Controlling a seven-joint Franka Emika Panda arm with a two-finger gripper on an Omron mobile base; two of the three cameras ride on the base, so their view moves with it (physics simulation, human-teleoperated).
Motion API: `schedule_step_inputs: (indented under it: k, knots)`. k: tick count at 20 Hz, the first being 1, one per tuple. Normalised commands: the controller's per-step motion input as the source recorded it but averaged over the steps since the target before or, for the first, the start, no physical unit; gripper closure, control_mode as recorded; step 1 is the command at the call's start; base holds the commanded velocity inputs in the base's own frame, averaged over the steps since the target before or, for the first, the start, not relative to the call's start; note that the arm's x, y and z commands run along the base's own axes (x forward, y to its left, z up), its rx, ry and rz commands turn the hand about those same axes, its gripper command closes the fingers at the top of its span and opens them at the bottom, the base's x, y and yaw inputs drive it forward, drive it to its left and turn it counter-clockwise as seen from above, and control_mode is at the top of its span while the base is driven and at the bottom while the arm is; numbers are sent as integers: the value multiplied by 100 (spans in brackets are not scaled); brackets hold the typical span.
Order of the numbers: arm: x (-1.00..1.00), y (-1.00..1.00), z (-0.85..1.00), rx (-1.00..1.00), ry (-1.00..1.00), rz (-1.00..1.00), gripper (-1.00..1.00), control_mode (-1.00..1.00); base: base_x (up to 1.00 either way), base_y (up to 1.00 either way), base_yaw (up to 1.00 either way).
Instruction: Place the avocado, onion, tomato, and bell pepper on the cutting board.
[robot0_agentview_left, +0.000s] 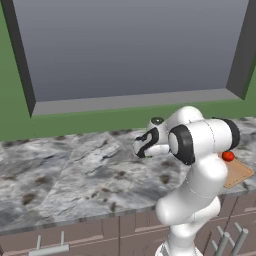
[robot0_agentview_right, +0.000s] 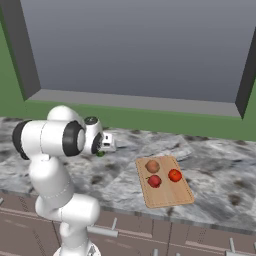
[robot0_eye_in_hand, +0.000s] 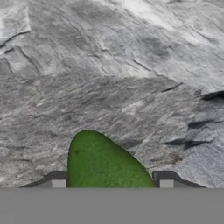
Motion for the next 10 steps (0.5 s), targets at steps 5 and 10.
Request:
schedule_step_inputs:
  k: [5,10]
  knots:
    - [-30,0,62,0,-6,0,100,-100,0,0,0]
    - [-55,-15,81,0,0,0,100,-100,0,0,0]
